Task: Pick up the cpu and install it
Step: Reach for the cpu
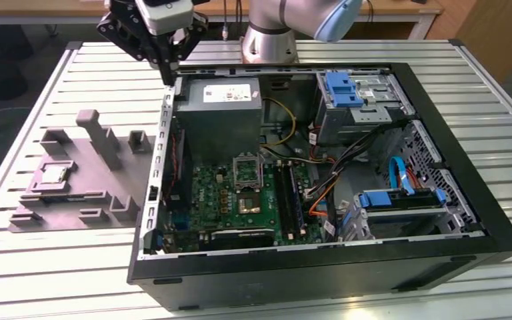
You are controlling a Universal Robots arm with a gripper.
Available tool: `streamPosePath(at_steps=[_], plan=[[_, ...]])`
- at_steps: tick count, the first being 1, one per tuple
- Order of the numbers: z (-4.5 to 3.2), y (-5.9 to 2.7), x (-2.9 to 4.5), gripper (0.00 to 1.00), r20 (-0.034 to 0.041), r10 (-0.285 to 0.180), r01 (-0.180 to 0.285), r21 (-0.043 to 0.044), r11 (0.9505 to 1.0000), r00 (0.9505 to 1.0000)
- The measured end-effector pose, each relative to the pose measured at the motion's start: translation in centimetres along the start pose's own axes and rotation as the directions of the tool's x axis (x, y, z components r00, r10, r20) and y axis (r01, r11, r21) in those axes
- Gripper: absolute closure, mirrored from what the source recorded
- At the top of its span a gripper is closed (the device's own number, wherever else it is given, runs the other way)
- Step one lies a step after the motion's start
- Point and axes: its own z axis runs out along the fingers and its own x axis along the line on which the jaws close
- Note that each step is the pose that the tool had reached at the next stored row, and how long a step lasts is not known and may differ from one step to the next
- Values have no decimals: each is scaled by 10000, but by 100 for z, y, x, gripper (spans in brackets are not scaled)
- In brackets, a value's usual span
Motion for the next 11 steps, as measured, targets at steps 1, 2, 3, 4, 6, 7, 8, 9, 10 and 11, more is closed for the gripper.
streamPosePath(at_steps=[1, 2, 3, 4, 6, 7, 8, 9, 10, 11], plan=[[0, 0, 3, 89, 0, 0, 0, 0, 10000, 10000], [0, 0, 5, 89, -1, 0, 0, 0, 10000, 10000], [0, -1, 7, 89, 0, 0, 0, 0, 10000, 10000], [0, -1, 9, 89, -1, 0, 0, 0, 10000, 10000], [0, -1, 9, 89, -1, 0, 0, 0, 10000, 10000], [0, -1, 9, 89, 0, 0, 0, 0, 10000, 10000], [0, -1, 10, 89, 0, 0, 0, 0, 10000, 10000], [0, -1, 12, 89, 0, 1, -1, 0, 10000, 10000], [-2, -5, 65, 89, -1, 2, -2, 1, 10000, 10000], [-2, -6, 80, 89, 0, 1, -1, 0, 10000, 10000]])
